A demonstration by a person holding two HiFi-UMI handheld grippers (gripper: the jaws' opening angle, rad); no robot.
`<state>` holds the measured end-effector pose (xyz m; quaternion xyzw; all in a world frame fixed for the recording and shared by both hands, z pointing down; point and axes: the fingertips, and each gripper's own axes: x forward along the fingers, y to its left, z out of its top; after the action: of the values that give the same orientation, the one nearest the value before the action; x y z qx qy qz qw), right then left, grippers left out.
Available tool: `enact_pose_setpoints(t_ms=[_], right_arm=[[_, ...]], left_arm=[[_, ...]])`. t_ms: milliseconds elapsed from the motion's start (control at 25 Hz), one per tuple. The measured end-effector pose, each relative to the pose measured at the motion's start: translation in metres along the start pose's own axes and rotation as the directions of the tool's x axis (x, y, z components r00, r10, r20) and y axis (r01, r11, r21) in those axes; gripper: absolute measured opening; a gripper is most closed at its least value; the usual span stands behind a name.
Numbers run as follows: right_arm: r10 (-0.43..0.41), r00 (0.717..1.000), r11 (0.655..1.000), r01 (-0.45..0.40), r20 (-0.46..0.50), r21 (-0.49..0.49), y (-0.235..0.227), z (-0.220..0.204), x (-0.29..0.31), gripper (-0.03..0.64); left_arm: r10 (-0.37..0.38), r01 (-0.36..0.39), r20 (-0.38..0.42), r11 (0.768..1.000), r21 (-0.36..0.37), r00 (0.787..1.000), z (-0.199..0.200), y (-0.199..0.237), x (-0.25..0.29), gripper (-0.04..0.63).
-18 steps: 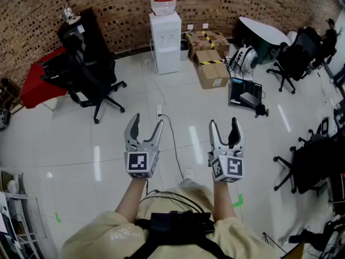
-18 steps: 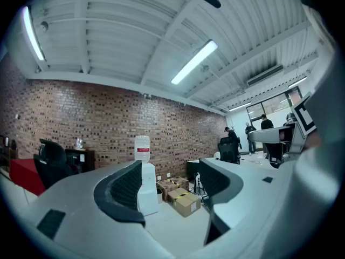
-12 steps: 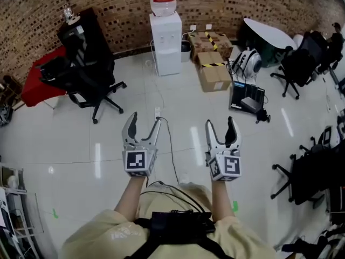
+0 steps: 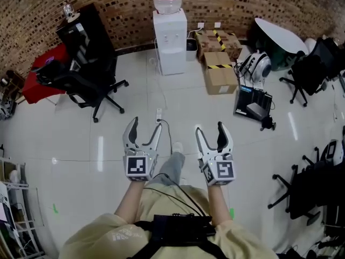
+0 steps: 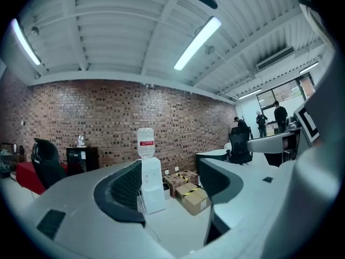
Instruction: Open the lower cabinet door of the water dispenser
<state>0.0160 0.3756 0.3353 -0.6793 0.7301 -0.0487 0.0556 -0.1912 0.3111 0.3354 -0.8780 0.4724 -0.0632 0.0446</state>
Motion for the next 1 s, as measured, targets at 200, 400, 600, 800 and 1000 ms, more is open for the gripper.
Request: enact_pose_setpoints(t_ms=[200, 400, 600, 800, 1000], right_arm=[[0.044, 0.998, 0.998, -0.046, -0.039, -0.048, -0.024, -0.008, 0.071, 0.350], [0.021, 0.996, 0.996, -0.028, -0.088, -0.083, -0.082, -0.001, 0.169, 0.350], [0.048, 0.996, 0.993, -0.056, -0.076, -0.099, -0.102, 0.011, 0.273, 0.350], [0.095, 0.991, 0.987, -0.105, -0.090, -0.117, -0.106, 0.005, 0.345, 0.350], [0.119, 0.981, 0.983, -0.138, -0.150, -0.123, -0.139, -0.019, 0.400, 0.350]], left_arm=[[0.018, -0.018, -0.002, 0.999, -0.049, 1.000, -0.007, 0.015, 0.088, 0.328], [0.022, -0.019, 0.021, 0.993, -0.117, 1.000, 0.017, 0.029, 0.192, 0.322], [0.067, -0.062, 0.033, 0.988, -0.139, 0.997, 0.021, 0.081, 0.263, 0.322], [0.064, -0.063, 0.003, 0.992, -0.110, 0.998, 0.008, 0.109, 0.319, 0.322], [0.055, -0.056, -0.017, 0.994, -0.092, 0.998, -0.010, 0.112, 0.373, 0.321]])
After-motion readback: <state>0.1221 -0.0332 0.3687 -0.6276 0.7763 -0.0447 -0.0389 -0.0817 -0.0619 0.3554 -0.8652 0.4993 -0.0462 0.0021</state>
